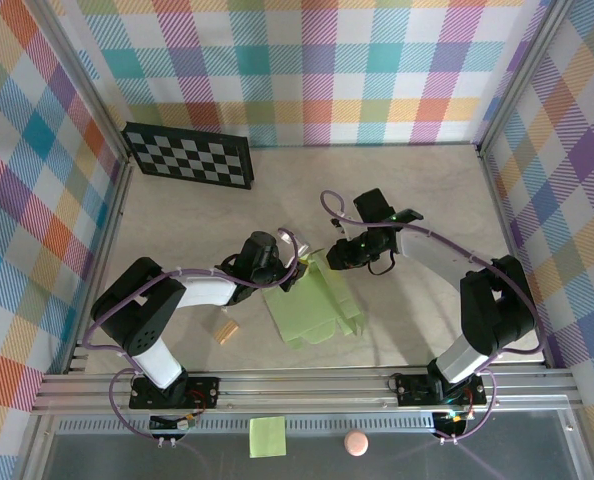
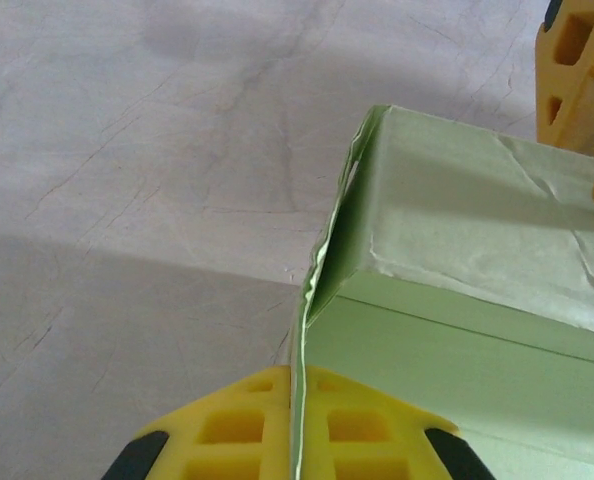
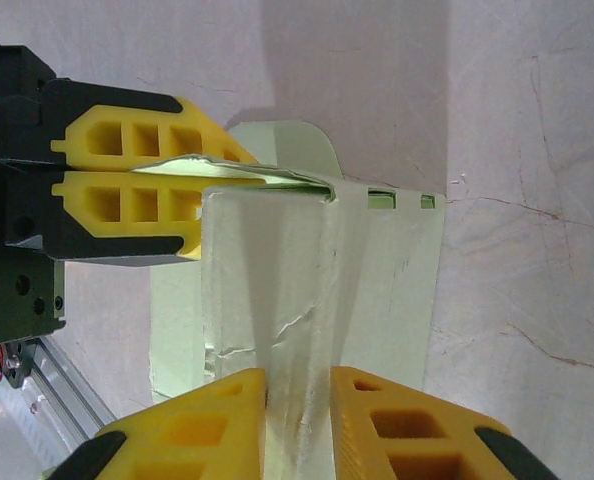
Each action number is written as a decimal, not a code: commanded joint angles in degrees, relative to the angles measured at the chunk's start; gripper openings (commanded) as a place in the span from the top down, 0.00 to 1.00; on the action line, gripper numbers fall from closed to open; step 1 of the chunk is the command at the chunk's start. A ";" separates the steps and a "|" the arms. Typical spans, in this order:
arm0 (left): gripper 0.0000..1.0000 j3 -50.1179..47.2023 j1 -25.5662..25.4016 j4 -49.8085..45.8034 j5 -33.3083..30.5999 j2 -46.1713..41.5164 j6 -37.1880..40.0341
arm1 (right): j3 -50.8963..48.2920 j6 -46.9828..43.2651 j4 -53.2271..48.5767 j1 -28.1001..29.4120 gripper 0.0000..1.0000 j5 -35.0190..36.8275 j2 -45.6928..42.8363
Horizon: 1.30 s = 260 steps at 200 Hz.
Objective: Fold the paper box
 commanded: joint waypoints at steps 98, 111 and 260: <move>0.68 -0.75 -2.19 -1.69 10.82 0.69 -0.24 | -1.39 1.17 2.44 0.60 0.78 -0.42 0.27; 0.64 -0.56 -2.27 -1.63 10.83 0.63 -0.34 | -1.39 1.17 2.47 0.60 0.78 -0.35 0.26; 0.54 -2.45 -2.54 -4.96 7.10 -3.17 -1.38 | -0.86 0.72 2.30 0.60 0.79 -1.03 0.02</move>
